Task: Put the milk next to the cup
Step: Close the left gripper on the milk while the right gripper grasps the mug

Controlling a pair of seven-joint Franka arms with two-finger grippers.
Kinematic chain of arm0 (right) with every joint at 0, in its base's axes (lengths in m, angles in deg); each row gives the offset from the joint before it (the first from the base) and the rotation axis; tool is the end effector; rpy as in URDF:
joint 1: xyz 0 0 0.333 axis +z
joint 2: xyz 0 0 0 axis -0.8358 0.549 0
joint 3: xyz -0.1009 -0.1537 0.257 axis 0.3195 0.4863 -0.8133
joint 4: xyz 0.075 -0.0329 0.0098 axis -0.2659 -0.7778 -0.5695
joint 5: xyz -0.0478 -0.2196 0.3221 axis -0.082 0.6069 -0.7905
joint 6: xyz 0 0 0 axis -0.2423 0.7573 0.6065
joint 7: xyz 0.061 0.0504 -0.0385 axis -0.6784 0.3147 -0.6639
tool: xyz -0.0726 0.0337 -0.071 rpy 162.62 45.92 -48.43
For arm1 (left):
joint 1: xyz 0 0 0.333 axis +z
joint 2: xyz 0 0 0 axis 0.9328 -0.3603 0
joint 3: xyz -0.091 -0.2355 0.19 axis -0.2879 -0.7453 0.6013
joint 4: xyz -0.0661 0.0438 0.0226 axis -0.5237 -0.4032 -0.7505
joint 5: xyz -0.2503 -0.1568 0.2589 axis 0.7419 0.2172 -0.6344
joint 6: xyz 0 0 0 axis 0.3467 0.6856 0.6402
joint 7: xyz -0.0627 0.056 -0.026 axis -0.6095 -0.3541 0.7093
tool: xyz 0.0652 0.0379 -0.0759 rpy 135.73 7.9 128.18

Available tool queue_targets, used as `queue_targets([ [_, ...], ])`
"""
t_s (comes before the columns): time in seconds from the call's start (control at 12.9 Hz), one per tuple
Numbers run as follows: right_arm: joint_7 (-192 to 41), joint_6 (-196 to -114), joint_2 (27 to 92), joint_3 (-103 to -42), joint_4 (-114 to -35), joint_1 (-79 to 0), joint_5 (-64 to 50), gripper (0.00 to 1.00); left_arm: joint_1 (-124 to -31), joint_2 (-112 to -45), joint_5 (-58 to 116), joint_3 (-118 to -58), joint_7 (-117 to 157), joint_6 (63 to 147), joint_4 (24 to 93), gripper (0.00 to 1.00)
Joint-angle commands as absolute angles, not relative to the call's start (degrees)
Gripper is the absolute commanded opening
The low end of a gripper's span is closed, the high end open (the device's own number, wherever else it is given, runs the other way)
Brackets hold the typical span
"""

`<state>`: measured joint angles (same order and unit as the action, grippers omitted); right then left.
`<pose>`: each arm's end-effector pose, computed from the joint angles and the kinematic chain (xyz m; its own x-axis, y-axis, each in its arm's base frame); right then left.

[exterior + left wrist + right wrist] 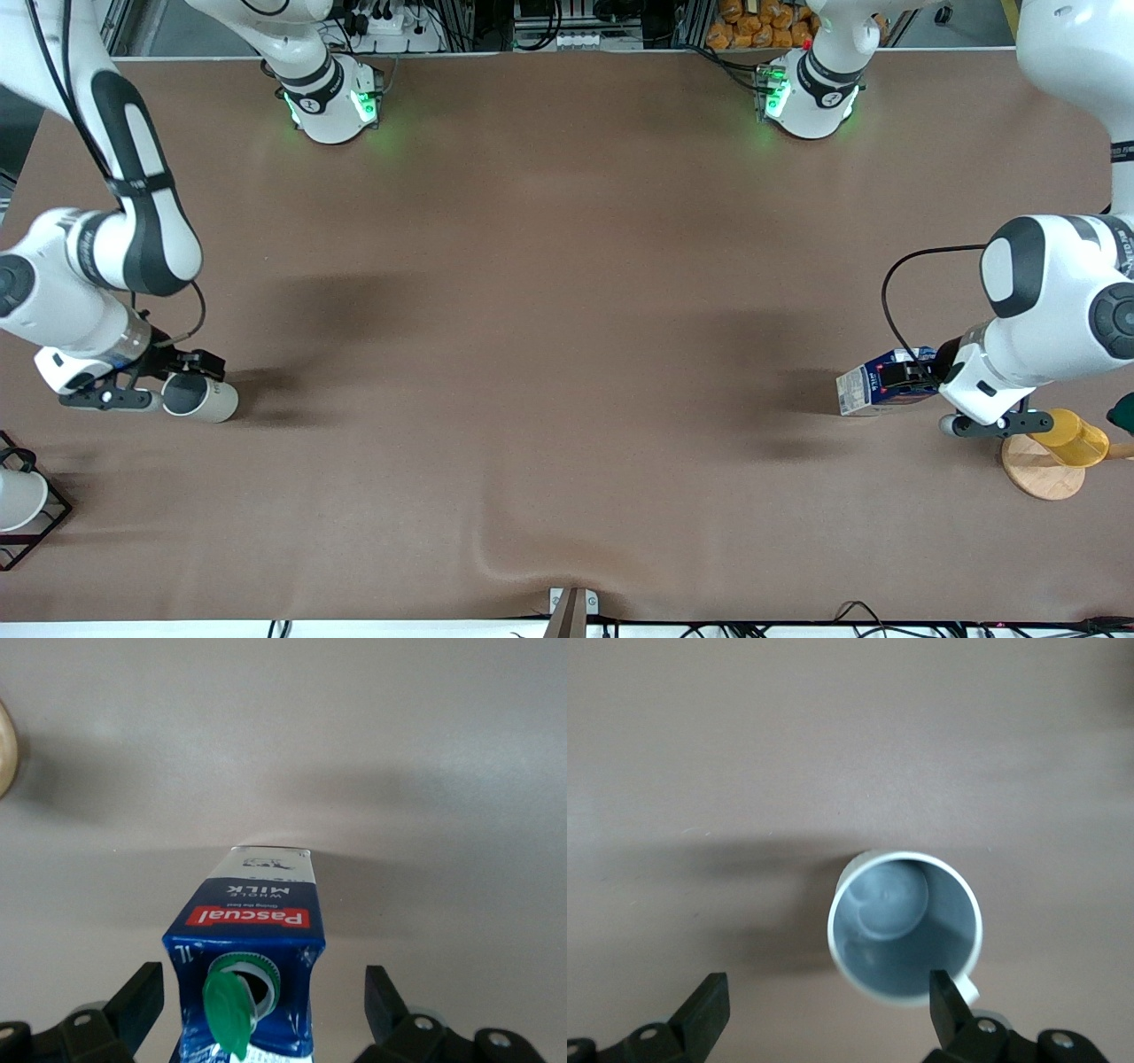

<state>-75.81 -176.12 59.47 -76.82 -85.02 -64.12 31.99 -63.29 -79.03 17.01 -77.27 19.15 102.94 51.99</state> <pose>0.6269 -0.0966 0.2847 0.9982 -0.0238 0.0555 -0.0264 -0.9986 0.0463 0.6690 -0.0071 0.3572 0.9963 0.0536 -0.0678 0.0537 -0.9986 0.0003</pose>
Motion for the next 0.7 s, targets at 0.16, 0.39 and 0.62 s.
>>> queue_targets([
  [0.16,-76.6,-175.8,66.0,-77.5,-78.6,-64.9,33.2,0.42,-63.0,-79.9,16.0,-77.4,18.2,102.6,52.0,1.0],
  [0.39,-76.6,-175.6,67.0,-77.5,-78.6,-64.8,33.1,0.0,-63.2,-79.9,16.0,-77.4,18.3,102.2,52.0,1.0],
  [0.62,-77.7,-175.3,66.4,-77.6,-78.1,-64.5,33.1,0.0,-63.2,-79.8,16.0,-77.4,18.4,101.6,51.9,0.7],
])
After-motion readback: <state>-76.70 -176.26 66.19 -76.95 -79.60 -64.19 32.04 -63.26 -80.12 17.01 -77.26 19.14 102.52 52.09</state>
